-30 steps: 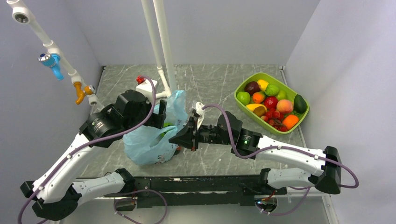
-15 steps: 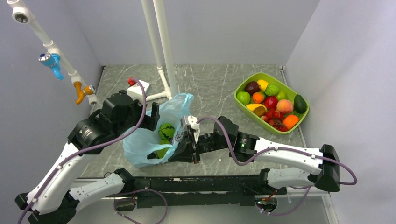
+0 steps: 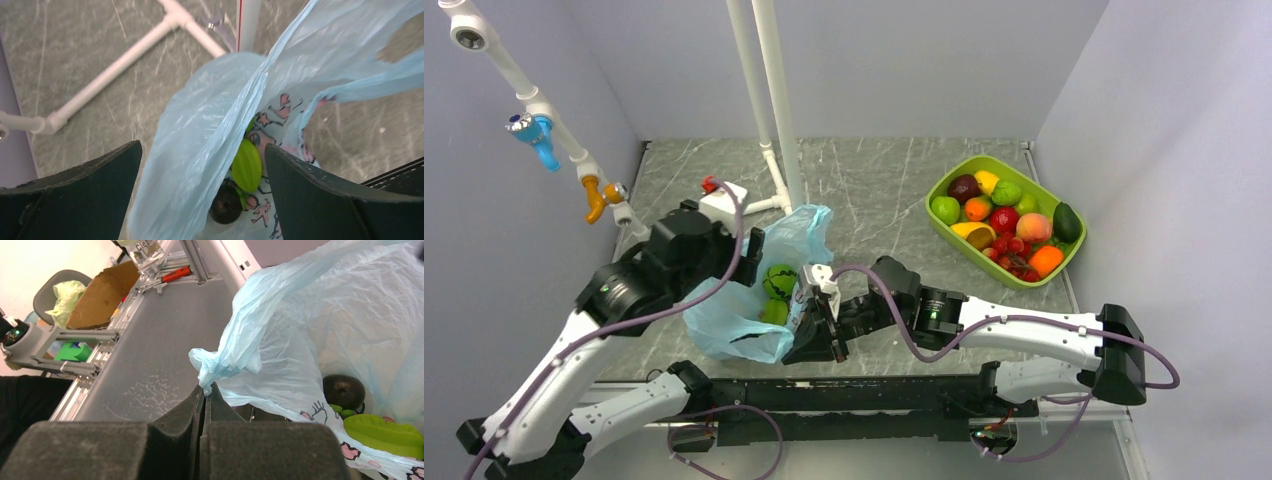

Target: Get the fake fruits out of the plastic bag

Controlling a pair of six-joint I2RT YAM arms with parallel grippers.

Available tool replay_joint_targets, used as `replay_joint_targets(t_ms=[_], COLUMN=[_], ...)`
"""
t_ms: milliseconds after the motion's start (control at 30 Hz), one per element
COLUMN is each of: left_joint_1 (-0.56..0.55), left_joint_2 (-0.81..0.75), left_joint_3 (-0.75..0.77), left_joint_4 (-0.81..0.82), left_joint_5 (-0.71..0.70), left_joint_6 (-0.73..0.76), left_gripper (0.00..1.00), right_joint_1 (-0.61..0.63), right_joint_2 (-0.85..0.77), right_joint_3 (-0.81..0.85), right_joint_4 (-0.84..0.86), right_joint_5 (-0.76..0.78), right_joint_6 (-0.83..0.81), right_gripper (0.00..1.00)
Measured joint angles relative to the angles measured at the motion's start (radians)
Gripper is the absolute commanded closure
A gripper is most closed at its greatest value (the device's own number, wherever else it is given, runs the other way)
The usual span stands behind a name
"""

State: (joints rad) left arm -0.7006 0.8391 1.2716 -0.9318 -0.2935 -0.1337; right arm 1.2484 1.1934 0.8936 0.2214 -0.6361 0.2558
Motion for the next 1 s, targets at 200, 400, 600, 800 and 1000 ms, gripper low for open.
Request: replay_joint_targets(t_ms=[200,400,600,800,1000], left_joint_1=[0.052,0.179,0.338,0.388,0.389], left_joint_2=[0.111,0.164,0.180,0.172,0.097], left_joint_3=[-0.052,-0.027,0.051,0.075,-0.032], left_joint_4=[-0.018,0.018,0.103,0.185,0.164], left_joint_5=[-0.056,-0.124,-0.092,0.013,0.193], left_joint_6=[-0.013,-0.016,-0.018,-0.034,-0.052], left_gripper=[0.81,1.00,1.00,1.00,1.00], right_joint_1=[0.043,0.077,0.089,0.187,0.277], right_joint_2=[0.018,0.087,0.154,0.216,0.395], right_joint_3=[0.026,0.093,0.244,0.285,0.220], right_joint_4=[-0.038,-0.090,-0.259,-0.296,-0.193], right_joint_5=[0.024,0.102,0.239,0.326,0.397], right_joint_6=[-0.033,-0.092,-0.255,-0.324,-0.271], right_gripper=[1.00,1.00,1.00,1.00,0.69])
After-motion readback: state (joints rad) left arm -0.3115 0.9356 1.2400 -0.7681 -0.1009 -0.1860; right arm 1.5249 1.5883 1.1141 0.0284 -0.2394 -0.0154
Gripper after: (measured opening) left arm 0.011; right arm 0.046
